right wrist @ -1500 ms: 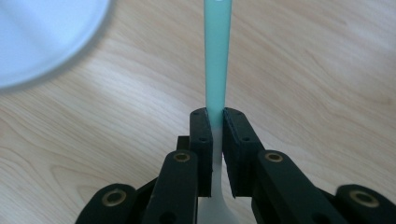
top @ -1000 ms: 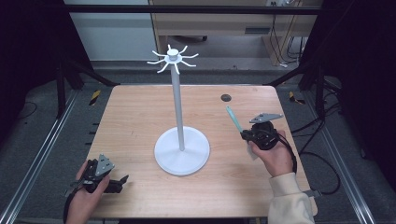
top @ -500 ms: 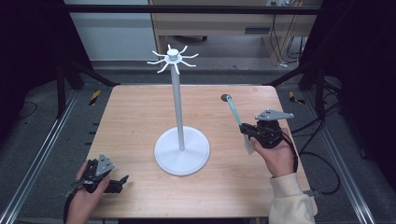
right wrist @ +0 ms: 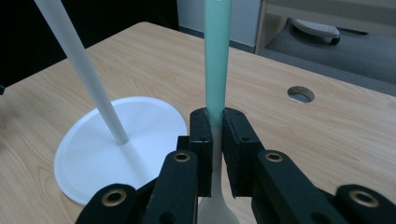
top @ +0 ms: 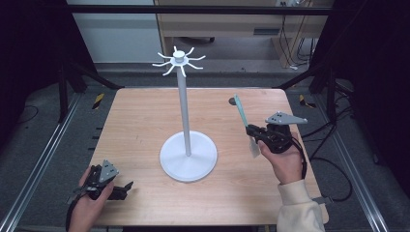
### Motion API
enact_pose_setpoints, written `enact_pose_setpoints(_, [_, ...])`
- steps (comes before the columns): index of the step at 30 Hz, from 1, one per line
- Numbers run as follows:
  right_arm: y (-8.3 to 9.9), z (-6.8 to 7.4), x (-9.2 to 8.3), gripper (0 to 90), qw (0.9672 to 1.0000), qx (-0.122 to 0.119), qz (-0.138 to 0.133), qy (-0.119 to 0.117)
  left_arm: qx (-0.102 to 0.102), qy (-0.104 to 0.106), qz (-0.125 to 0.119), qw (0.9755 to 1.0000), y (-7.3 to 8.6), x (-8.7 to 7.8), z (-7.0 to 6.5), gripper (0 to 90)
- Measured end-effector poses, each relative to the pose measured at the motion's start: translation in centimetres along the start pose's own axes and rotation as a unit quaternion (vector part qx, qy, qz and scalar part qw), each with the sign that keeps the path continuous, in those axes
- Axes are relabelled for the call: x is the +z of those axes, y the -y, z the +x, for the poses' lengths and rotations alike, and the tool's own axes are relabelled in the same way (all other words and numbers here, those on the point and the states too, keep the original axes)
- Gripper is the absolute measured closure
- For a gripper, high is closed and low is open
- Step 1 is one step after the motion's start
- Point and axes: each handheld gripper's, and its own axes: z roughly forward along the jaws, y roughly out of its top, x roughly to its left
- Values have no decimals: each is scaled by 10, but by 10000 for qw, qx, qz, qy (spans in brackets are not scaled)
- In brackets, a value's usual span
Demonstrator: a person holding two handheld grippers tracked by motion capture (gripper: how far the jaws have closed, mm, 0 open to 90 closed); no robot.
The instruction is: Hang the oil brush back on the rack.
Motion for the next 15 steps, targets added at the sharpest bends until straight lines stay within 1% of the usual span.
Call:
enact_pose_setpoints(6, [-2, 3, -1, 829, 10000, -24, -85, -32, 6, -2, 2, 10000, 0, 0, 0, 33])
enact_pose_setpoints(15, [-5, 8, -2, 830, 9996, -31, -238, -146, 17, -9, 3, 10000, 0, 0, 0, 33])
